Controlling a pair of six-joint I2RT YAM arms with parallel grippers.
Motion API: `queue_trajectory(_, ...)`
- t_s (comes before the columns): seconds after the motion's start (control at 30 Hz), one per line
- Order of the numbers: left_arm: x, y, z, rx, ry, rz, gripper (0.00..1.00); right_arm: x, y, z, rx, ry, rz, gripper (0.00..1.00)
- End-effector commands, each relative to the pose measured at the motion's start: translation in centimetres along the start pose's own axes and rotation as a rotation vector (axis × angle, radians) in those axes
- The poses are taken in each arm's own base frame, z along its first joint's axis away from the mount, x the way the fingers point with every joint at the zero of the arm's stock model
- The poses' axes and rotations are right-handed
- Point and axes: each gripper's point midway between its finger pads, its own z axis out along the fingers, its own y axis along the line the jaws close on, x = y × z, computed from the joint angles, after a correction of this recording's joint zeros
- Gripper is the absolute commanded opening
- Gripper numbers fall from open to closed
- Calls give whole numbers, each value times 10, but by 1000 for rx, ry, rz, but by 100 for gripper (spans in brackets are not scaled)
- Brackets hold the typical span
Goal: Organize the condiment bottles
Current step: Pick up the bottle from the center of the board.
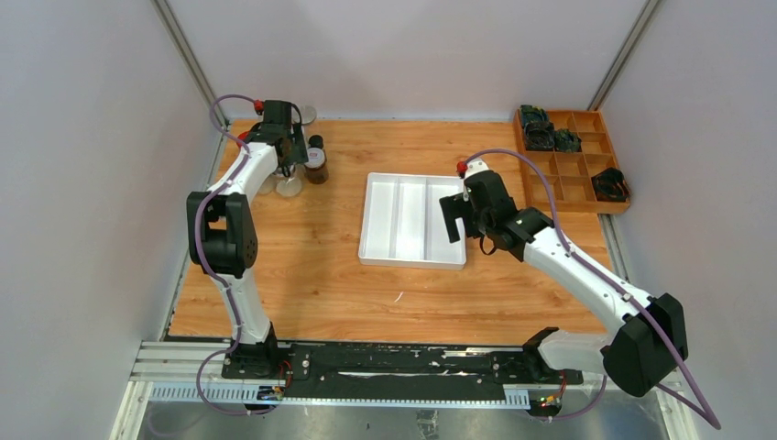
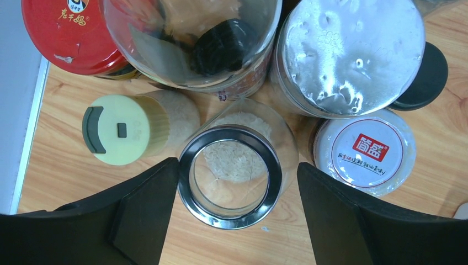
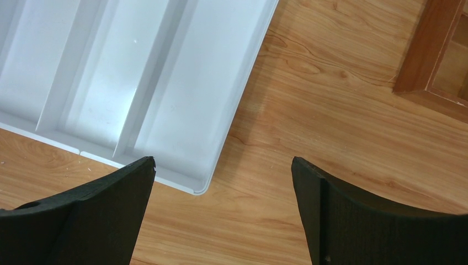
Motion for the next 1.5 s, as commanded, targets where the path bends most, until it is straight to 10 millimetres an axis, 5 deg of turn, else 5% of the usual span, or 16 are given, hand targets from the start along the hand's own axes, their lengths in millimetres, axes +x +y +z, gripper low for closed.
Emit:
queue_trajectory(0.0,11,11,3,-35,50,11,84,6,4,3,-13,15,-12,100)
queue_trajectory(0.33,32,5,16,-19,109,7,85,8,4,4,-13,21,-18,100)
queue_trajectory(0.6,37,5,17,-21,128,4,88,9,7,8,-21,32,-22,100)
queue_trajectory(0.67,37,4,17,-17,129,0,99,10,7,9,-21,36,-24,100)
queue_trajectory(0.93,35,2,14,-6,124,-6,99,12,9,13,-27,47,-26,99)
queue_trajectory(1.3,31,-1,11,11,119,-16,67,20,11,17,-36,70,-24,98)
queue_trajectory(1.4,30,-1,8,16,118,-18,41,22,13,18,-43,79,-21,97)
queue_trajectory(1.47,29,-2,4,26,115,-21,39,24,14,19,-46,83,-19,97)
